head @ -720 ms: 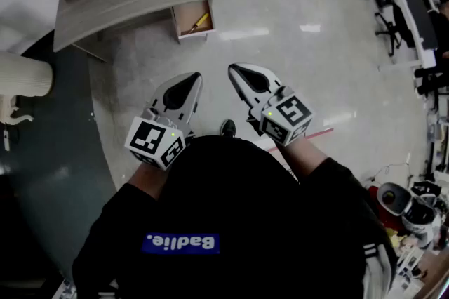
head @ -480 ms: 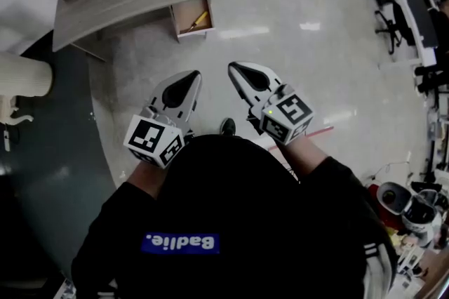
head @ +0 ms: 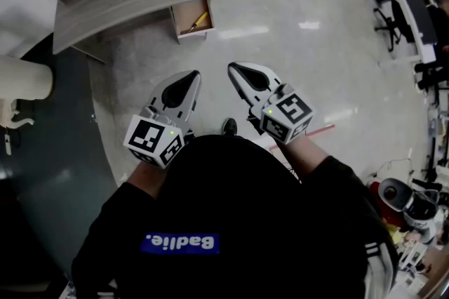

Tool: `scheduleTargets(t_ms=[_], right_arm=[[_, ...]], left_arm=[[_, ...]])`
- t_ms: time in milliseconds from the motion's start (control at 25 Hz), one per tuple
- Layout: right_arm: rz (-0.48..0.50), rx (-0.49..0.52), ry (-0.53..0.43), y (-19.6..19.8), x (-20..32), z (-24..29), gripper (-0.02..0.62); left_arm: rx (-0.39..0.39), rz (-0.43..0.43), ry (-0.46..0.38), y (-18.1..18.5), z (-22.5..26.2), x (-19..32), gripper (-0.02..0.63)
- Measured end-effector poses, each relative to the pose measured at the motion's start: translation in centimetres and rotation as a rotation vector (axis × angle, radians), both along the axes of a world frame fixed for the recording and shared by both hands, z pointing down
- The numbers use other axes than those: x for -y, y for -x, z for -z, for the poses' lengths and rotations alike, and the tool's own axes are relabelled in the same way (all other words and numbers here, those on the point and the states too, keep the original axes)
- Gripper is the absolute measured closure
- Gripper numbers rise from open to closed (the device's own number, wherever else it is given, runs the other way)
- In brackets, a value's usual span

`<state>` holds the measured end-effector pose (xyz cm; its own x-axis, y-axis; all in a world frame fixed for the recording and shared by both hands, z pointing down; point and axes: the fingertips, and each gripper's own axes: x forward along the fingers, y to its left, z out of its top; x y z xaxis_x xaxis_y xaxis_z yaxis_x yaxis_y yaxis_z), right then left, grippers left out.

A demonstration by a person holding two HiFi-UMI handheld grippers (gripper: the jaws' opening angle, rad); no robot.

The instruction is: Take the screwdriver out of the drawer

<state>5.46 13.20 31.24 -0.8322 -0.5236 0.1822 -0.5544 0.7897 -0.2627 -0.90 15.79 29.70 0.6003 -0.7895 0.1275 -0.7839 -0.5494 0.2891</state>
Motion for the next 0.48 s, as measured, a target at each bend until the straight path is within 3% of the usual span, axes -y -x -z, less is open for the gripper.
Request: scheduleTargets(t_ms=[480], right_arm=[[-0.034,0.005,0.006,2.1,-0.4,0.3,0.566]], left_arm=[[-0.007,-0.022,-0.010,2.4,0.3,-0.3,0.604]])
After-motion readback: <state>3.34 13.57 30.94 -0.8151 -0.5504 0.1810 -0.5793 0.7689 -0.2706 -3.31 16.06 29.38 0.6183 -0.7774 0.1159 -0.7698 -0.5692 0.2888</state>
